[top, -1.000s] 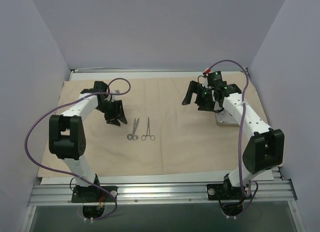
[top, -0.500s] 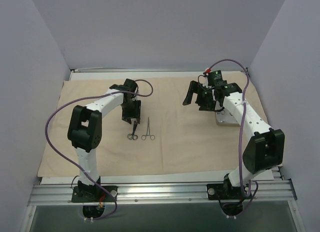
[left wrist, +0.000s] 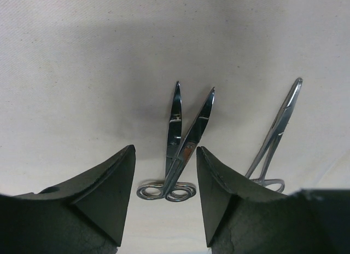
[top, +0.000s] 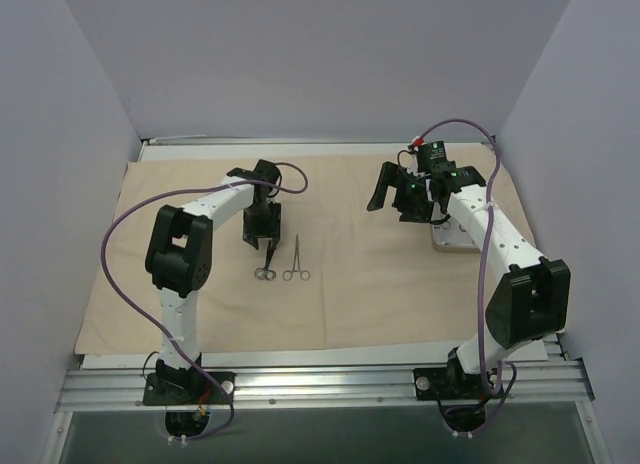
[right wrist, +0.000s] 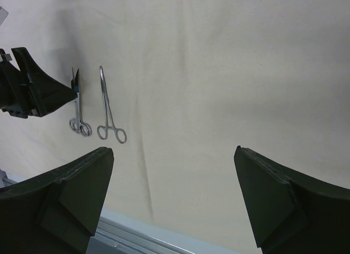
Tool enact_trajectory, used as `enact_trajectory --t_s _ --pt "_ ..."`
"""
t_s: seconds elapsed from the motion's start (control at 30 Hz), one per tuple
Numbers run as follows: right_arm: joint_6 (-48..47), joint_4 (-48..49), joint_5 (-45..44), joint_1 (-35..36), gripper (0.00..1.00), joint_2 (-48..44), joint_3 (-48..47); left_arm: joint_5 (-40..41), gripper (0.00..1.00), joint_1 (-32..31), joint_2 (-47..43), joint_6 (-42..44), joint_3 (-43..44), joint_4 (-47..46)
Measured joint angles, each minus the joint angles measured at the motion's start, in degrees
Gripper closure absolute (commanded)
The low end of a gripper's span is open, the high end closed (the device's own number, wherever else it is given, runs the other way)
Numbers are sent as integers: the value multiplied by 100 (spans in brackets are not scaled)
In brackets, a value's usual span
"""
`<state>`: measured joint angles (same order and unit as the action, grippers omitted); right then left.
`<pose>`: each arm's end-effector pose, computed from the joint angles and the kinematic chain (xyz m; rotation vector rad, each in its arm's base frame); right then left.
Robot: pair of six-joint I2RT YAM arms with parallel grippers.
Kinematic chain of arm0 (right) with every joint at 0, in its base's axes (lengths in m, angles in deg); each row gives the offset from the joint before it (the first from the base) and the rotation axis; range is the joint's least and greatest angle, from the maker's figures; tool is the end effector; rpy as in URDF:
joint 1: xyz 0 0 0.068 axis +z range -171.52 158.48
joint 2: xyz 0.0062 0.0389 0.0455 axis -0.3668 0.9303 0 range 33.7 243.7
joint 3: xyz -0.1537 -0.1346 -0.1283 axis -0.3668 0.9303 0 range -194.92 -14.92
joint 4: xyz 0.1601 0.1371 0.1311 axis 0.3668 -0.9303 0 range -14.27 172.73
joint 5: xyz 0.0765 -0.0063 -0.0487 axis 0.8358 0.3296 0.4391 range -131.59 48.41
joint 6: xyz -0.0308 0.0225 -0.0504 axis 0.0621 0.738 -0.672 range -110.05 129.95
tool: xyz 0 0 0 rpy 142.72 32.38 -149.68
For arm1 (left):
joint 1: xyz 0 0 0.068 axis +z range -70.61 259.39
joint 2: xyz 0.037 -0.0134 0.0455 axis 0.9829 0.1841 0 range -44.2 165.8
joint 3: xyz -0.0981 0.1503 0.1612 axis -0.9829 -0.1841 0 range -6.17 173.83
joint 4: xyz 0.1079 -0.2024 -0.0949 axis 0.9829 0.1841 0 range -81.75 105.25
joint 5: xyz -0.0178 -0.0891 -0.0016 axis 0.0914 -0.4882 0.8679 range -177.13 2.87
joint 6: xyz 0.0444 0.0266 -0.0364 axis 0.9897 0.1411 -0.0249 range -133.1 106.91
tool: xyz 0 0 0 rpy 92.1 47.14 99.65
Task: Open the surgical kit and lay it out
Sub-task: Place the medical item in the surgical kit.
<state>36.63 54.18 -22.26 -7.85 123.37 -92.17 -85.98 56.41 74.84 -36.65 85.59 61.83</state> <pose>0.3339 0.0977 0.2751 0.0848 2.3500 0.7435 0.3542 -0.1492 0.1423 -0.0174 2.9864 -0.0669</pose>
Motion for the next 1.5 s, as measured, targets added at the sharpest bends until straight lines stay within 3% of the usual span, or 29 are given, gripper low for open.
enact_trajectory --t_s 0.43,0.67,1.5 --pt "0 4 7 -20 0 0 70 17 44 -101 155 4 221 61" --pt "0 4 24 -26 0 0 76 72 53 -140 409 9 293 81" --pt "-109 7 120 -96 0 0 142 166 69 -142 444 0 354 160"
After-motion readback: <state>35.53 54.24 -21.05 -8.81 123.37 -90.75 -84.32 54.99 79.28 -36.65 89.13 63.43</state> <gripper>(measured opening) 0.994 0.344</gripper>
